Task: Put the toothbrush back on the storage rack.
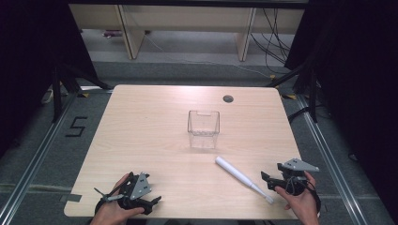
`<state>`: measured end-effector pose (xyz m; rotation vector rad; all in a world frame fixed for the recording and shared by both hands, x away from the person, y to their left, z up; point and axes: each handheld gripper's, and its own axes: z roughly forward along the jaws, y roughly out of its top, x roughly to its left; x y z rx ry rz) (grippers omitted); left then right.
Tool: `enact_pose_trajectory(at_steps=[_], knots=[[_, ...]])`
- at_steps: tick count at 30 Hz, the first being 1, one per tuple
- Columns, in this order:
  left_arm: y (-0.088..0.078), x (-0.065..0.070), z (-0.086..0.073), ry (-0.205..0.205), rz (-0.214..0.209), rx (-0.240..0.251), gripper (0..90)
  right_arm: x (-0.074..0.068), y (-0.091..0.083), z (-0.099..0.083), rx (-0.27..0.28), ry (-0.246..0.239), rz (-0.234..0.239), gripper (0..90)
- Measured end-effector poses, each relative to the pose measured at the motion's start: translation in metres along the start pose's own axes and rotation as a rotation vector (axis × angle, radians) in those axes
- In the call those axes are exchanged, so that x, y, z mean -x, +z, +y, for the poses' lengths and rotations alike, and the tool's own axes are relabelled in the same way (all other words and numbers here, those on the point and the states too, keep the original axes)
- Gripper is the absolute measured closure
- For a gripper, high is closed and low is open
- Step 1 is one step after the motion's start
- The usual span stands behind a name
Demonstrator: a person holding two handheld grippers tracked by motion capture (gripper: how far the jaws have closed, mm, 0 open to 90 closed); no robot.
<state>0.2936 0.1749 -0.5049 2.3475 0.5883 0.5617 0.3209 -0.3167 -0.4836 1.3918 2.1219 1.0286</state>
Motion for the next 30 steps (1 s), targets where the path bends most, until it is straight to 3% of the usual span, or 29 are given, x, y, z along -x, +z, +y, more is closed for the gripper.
enact_pose_trajectory(at_steps=[2, 3, 4, 7, 8, 12, 13, 17, 18, 19, 20, 22, 25, 26, 30], knots=[[0.000, 0.000, 0.000, -0.001, 0.000, -0.003, 15.5, 0.002, 0.000, 0.001, 0.010, -0.028, 0.000, 25.8], [0.000, 0.000, 0.000, -0.001, 0.001, 0.001, 15.5, -0.001, -0.002, 0.001, 0.002, 0.001, -0.006, 26.6], [0.000, 0.000, 0.000, 0.000, -0.001, 0.000, 15.5, 0.001, -0.002, 0.001, 0.026, -0.041, -0.012, 27.3], [0.000, 0.000, 0.000, 0.000, -0.001, 0.001, 15.5, 0.000, -0.002, 0.003, 0.029, -0.060, 0.005, 29.1], [0.000, 0.000, 0.000, 0.001, 0.000, 0.000, 15.5, -0.002, -0.004, 0.004, 0.025, -0.079, 0.016, 36.0], [0.000, 0.000, 0.000, 0.001, 0.000, 0.001, 15.5, -0.010, -0.005, 0.004, 0.020, -0.055, 0.039, 42.1], [0.000, 0.000, 0.000, 0.004, 0.001, -0.001, 15.5, -0.009, -0.006, 0.006, 0.024, -0.099, 0.054, 44.2], [0.000, 0.000, 0.000, 0.000, -0.001, 0.001, 15.5, -0.019, -0.008, 0.007, 0.017, -0.080, 0.083, 54.6], [0.000, 0.000, 0.000, 0.001, -0.002, 0.003, 15.5, -0.018, -0.008, 0.009, 0.024, -0.120, 0.079, 57.6], [0.000, 0.000, 0.000, 0.001, -0.003, 0.002, 15.5, -0.023, -0.008, 0.008, 0.008, -0.089, 0.087, 59.0], [0.000, 0.000, 0.000, 0.002, -0.002, 0.002, 15.5, -0.023, -0.008, 0.009, 0.013, -0.149, 0.090, 63.5], [0.000, 0.000, 0.000, 0.003, -0.002, 0.003, 15.5, -0.028, -0.008, 0.008, -0.009, -0.152, 0.120, 67.8], [0.000, 0.000, 0.000, 0.001, 0.000, 0.003, 15.5, -0.033, -0.009, 0.006, -0.035, -0.142, 0.128, 72.9], [0.000, 0.000, 0.000, 0.002, 0.001, 0.002, 15.5, -0.034, -0.009, 0.006, -0.031, -0.185, 0.141, 77.7], [0.000, 0.000, 0.000, 0.005, 0.001, -0.001, 15.5, -0.037, -0.008, 0.006, -0.036, -0.237, 0.164, 82.5]])
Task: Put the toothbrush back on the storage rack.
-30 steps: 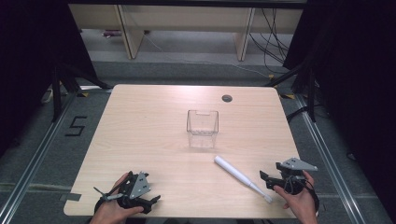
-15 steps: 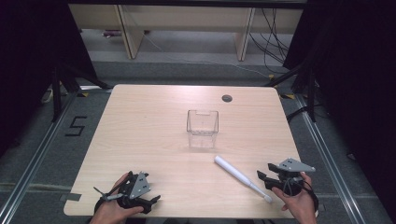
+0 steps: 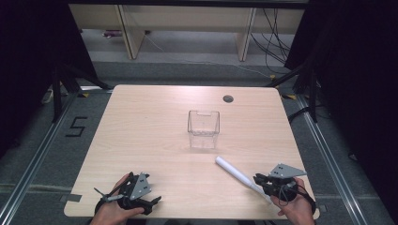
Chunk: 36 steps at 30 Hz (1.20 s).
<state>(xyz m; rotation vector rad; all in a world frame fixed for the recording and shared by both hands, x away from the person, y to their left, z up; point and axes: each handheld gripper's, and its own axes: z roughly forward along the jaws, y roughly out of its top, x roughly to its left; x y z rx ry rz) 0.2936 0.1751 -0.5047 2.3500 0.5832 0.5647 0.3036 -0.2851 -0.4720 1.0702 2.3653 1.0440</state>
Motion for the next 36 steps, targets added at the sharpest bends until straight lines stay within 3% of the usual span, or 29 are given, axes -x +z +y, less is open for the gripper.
enact_pose_trajectory(at_steps=[3, 6, 9, 10, 12, 15, 23, 27, 36], knots=[[0.000, 0.000, 0.000, -0.003, 0.000, 0.003, 15.5, -0.002, 0.003, -0.001, -0.018, -0.020, 0.028, 86.6], [0.000, 0.001, 0.000, -0.009, -0.003, 0.008, 15.5, -0.004, 0.007, -0.002, -0.037, -0.071, 0.050, 89.2], [0.000, 0.000, 0.000, -0.002, -0.001, 0.002, 15.5, -0.006, 0.009, -0.003, -0.052, -0.086, 0.053, 89.9], [0.000, 0.001, 0.000, -0.003, -0.002, 0.003, 15.5, -0.008, 0.009, -0.003, -0.071, -0.064, 0.061, 90.0], [0.000, 0.000, 0.000, -0.005, -0.002, 0.002, 15.5, -0.006, 0.012, -0.004, -0.060, -0.107, 0.081, 90.0], [0.000, 0.000, 0.000, -0.003, -0.001, 0.002, 15.5, -0.007, 0.011, -0.005, -0.091, -0.079, 0.072, 90.0], [0.000, 0.000, 0.000, -0.004, -0.002, 0.000, 15.5, -0.010, 0.014, -0.006, -0.123, -0.098, 0.090, 90.0], [0.000, 0.000, 0.000, -0.004, -0.001, 0.001, 15.5, -0.010, 0.017, -0.008, -0.117, -0.112, 0.081, 90.0], [0.000, 0.000, 0.000, -0.004, -0.002, 0.000, 15.5, -0.007, 0.018, -0.010, -0.157, -0.119, 0.067, 90.0]])
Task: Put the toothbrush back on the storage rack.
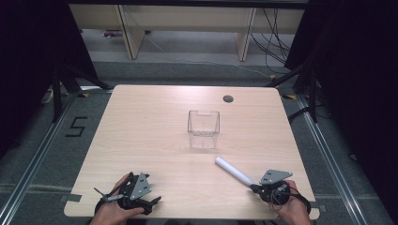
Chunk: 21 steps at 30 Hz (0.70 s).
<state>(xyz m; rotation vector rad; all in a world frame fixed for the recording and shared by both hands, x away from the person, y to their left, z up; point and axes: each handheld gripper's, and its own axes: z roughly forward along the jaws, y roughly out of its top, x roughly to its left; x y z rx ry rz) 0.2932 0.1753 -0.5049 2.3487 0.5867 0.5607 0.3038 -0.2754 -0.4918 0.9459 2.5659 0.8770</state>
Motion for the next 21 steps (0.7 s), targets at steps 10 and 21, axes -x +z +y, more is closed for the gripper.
enact_pose_trajectory(at_steps=[10, 21], knots=[[0.001, 0.000, 0.000, -0.002, 0.000, 0.000, 15.5, 0.012, 0.000, -0.004, -0.019, 0.006, -0.033, 90.0], [0.001, 0.000, 0.000, -0.002, -0.002, -0.010, 15.5, 0.021, 0.001, -0.002, -0.025, 0.021, -0.085, 89.9]])
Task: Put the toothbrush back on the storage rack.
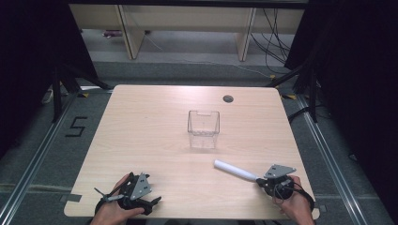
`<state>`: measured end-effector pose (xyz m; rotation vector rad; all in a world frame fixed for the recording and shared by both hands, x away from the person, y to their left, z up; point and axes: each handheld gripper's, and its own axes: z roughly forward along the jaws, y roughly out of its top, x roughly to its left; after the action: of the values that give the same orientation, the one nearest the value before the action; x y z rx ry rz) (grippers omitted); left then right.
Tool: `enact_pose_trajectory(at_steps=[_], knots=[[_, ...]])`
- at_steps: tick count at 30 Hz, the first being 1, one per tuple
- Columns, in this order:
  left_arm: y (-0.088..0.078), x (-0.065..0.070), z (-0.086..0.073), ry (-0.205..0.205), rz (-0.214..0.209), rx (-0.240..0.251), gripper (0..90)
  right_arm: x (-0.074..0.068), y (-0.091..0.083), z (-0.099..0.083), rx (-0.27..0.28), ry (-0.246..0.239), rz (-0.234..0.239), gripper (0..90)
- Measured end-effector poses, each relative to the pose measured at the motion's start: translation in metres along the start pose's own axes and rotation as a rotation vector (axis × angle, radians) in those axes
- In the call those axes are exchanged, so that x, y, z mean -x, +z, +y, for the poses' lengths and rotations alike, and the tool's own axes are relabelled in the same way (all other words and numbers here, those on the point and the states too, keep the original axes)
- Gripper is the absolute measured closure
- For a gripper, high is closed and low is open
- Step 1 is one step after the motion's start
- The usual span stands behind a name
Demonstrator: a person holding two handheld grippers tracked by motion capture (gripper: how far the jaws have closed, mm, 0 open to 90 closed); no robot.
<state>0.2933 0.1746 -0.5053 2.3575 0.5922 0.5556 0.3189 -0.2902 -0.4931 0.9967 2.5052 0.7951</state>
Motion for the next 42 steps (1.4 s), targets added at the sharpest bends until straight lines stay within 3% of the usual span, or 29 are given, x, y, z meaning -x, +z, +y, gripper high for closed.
enact_pose_trajectory(at_steps=[2, 8, 12, 20, 42], knots=[[0.000, 0.000, 0.000, 0.000, 0.000, -0.002, 15.5, 0.002, 0.001, 0.001, 0.002, 0.020, -0.011, 89.8], [0.001, 0.001, 0.000, 0.000, 0.006, -0.001, 15.5, 0.010, 0.005, 0.006, -0.005, -0.015, -0.040, 89.9], [0.001, 0.001, 0.000, 0.000, 0.006, -0.001, 15.5, 0.011, 0.005, 0.007, -0.002, 0.003, -0.052, 89.6], [0.001, 0.001, 0.000, 0.004, 0.005, -0.003, 15.5, 0.019, 0.010, 0.015, 0.000, -0.005, -0.073, 89.5], [0.001, 0.000, 0.000, 0.005, -0.002, -0.004, 15.5, 0.030, 0.030, 0.039, -0.008, -0.026, -0.090, 88.4]])
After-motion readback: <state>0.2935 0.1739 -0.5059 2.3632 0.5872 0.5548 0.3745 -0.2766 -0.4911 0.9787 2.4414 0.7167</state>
